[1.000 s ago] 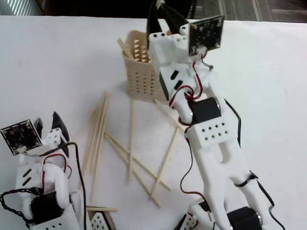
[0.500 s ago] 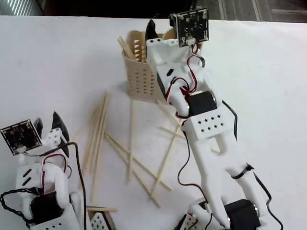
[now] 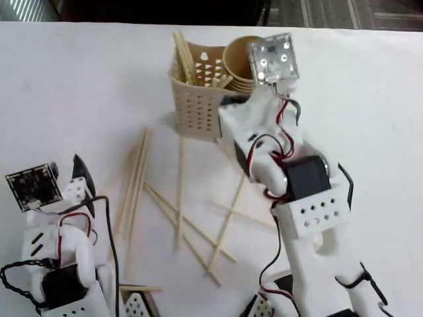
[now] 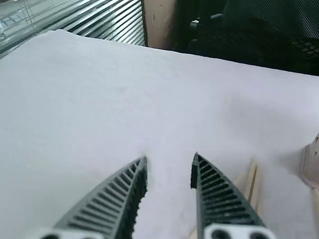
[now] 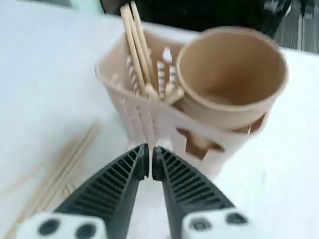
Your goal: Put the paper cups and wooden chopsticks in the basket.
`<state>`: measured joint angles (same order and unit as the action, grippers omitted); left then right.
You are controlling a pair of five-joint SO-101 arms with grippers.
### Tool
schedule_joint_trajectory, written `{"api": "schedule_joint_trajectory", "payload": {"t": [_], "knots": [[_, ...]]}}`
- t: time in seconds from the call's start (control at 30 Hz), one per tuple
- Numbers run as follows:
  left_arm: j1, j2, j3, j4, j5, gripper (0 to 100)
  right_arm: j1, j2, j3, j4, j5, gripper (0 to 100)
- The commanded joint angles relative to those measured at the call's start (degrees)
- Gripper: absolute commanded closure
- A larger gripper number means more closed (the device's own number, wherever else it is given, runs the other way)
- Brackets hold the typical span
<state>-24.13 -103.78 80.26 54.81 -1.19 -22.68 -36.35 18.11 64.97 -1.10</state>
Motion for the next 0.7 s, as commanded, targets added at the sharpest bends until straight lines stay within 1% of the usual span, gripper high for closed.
{"api": "schedule_joint_trajectory", "payload": {"t": [0.0,0.1,0.23,0.4,0.5,0.67], "knots": [[2.3,-0.6,-2.5,1.0,-3.1,84,0.0,-2.3,5.4,2.5,0.6,97.5],[4.2,-0.6,-5.0,4.4,-5.0,84,0.3,-2.9,12.1,1.5,0.6,97.5],[5.9,-0.5,-8.2,8.6,-7.5,84,1.2,-3.9,20.9,-2.6,0.6,97.5],[8.8,0.1,-9.1,9.3,-10.2,84,5.5,-6.2,31.1,-11.7,0.2,97.4],[9.8,6.4,-12.0,8.9,-10.7,84,7.7,-8.3,36.6,-17.1,0.2,97.2],[12.3,26.3,-23.3,9.0,-12.7,84,8.7,-11.7,41.4,-22.5,0.2,97.1]]}}
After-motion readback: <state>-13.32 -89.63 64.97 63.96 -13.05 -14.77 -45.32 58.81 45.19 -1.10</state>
